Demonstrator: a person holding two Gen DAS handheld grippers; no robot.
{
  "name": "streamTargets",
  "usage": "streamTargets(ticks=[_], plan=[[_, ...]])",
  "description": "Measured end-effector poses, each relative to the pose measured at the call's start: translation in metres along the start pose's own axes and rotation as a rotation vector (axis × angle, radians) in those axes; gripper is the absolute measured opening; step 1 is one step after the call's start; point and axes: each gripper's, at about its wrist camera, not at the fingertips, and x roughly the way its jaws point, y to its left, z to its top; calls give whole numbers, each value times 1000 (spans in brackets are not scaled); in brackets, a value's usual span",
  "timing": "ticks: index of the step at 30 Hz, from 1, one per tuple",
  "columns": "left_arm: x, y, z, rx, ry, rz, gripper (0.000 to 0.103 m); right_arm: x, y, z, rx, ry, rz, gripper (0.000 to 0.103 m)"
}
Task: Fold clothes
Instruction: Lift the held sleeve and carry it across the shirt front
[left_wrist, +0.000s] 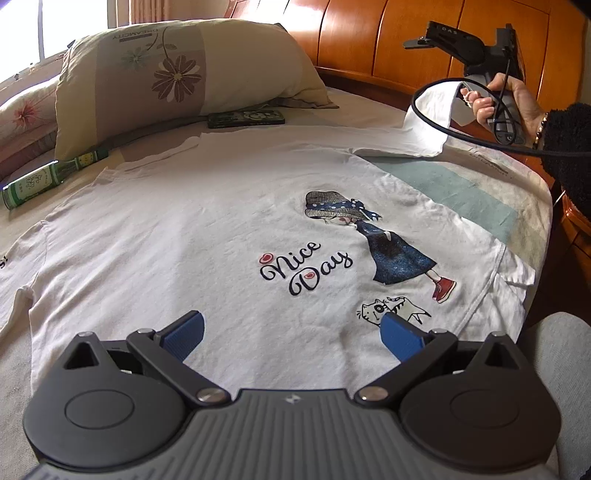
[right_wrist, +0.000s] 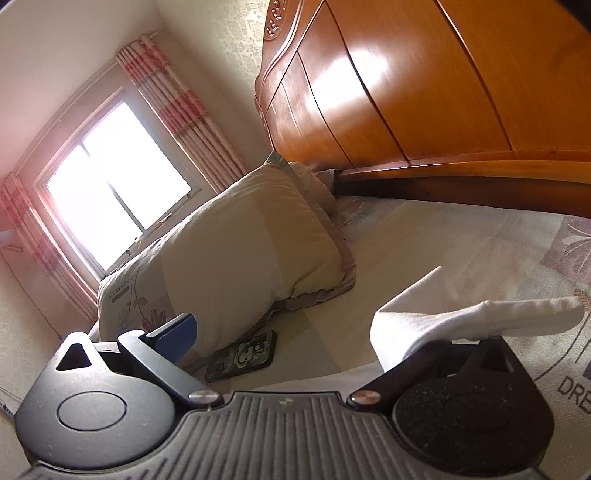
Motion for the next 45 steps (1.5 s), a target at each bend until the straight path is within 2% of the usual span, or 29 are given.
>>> streamTargets(ticks=[10, 18, 22, 28, 33, 39, 43, 45], plan=[[-18, 19, -15, 32, 5, 19, 101, 23, 66, -17, -80, 65, 40, 103], [-28, 32, -29, 14, 40, -10, 101, 48, 107, -37, -123, 106, 75, 103], [-35, 38, -36, 28, 55, -50, 101, 61, 125, -51, -136, 133, 94, 103], [-42, 50, -40, 75, 80, -21, 101, 76, 154, -69, -163, 154, 107, 103], [-46, 60, -40, 85, 97, -57, 101, 88, 178, -84, -182, 172, 129, 103], [-41, 66, -50, 150, 172, -67, 101, 95, 198, -111, -209, 221, 152, 103], [-41, 71, -57, 175, 219, 4, 101, 100, 209, -133, -250, 264, 154, 103], [-45, 75, -58, 162, 215, 9, 101, 105, 217, -143, -261, 273, 162, 103]])
